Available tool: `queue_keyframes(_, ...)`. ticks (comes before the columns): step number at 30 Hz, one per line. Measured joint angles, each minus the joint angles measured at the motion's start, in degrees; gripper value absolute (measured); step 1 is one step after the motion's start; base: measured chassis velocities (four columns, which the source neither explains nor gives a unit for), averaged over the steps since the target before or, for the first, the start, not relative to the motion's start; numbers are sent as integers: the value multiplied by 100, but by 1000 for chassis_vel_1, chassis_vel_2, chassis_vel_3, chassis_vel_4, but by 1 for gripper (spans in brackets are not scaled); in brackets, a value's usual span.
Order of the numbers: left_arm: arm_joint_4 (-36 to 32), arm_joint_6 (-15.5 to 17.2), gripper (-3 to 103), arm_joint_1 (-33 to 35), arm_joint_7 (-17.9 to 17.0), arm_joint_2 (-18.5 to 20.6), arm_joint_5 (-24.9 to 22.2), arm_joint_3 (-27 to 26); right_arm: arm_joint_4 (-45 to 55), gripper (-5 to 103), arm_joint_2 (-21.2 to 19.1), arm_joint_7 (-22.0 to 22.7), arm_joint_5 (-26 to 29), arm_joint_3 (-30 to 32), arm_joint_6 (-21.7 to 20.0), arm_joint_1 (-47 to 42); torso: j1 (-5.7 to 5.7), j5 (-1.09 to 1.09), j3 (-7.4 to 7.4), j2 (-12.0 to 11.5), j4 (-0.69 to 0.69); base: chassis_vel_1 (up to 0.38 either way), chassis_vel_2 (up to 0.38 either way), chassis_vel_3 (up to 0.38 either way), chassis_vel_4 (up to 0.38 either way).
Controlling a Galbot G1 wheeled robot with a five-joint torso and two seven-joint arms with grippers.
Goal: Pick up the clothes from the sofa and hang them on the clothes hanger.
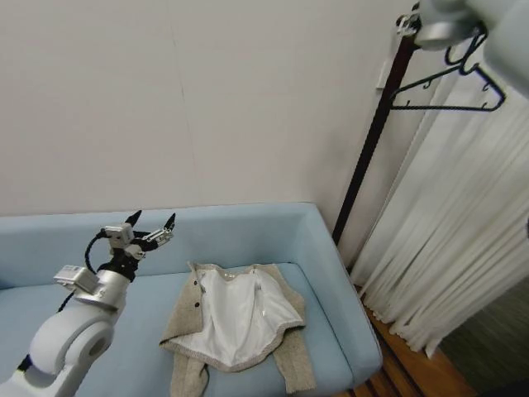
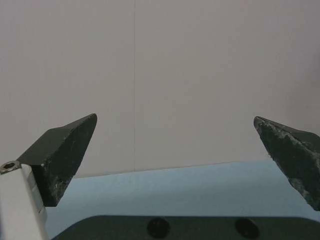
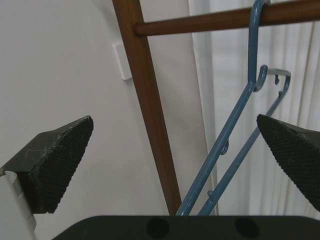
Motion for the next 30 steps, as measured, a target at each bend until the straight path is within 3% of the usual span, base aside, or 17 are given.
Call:
queue_keyframes(3, 15, -35, 100, -97, 55, -122, 31, 74, -788, 100, 374, 111, 307, -343, 103, 105, 0, 4, 0, 0, -4, 0, 0, 0, 0)
queue_keyframes(8, 10, -93, 100, -134, 134, -244, 54, 89, -1450, 100, 620, 238, 457, -650, 179, 26, 1, 6, 0, 0, -5, 0, 0, 0, 0)
queue_keyframes(18, -44, -189, 100, -50, 317, -240, -97, -205, -2079, 100, 561, -128, -73, -618, -52, -303, 1, 7, 0, 0, -5, 0, 0, 0, 0)
queue_keyframes(30, -161, -178, 100, -80, 324, -234, -126, -201, -2233, 102, 555, -328, -235, -401, -56, -504, 0, 4, 0, 1, -4, 0, 0, 0, 0)
